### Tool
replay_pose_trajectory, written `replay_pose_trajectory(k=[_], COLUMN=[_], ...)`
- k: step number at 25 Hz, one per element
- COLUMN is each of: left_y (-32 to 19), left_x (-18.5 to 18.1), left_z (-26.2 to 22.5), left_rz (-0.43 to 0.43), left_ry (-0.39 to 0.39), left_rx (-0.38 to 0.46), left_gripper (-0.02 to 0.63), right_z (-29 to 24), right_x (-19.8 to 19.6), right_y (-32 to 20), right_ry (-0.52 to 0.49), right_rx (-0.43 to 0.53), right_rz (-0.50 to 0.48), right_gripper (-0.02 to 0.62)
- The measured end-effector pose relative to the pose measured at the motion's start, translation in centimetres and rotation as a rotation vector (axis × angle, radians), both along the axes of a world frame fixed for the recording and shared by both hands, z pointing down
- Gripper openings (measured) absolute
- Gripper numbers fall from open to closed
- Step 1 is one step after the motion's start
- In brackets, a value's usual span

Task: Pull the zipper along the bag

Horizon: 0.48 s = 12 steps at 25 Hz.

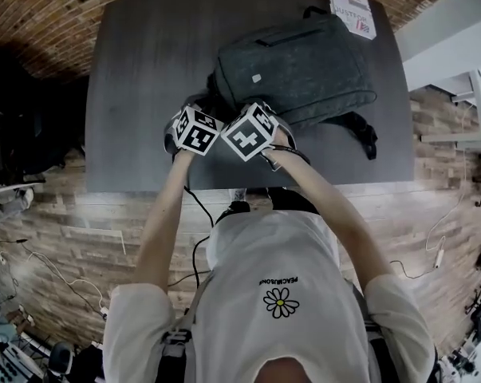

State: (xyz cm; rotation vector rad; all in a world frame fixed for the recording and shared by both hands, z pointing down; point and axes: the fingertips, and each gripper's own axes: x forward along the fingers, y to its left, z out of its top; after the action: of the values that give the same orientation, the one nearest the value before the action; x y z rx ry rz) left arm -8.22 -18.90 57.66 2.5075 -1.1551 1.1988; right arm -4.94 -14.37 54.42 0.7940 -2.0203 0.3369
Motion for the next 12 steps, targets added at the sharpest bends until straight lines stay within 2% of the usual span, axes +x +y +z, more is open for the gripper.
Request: replay_pose_trajectory(k=[3,5,8,12], left_y=[-0.1,-0.2,-0.3,-0.4], left_x=[-0.1,-0.1,-0.2,-0.1], left_z=[-0.1,-0.1,0.1,-0.1], left_rz=[-0.004,0.005,0.022,0.031], left_ry=[0.027,0.028,0.020,0.031], left_rx=[-0.005,-0.001,0.007,0.013], left_gripper=[0.005,0.005,0.005,0.006], right_z=[0.9,1.2,1.1,0.3], right_x=[0.4,0.4,0.1,0.0], right_y=[-0.6,-0.6,-0.3,0.4], right_ry=[0.090,0.110,0.090,0.041], right_rx=[0.028,0.020,-0.006,-0.060], right_rz=[0.020,0.002,-0.026,-0.064], right_gripper=[0.109,0.086,0.034,0.018])
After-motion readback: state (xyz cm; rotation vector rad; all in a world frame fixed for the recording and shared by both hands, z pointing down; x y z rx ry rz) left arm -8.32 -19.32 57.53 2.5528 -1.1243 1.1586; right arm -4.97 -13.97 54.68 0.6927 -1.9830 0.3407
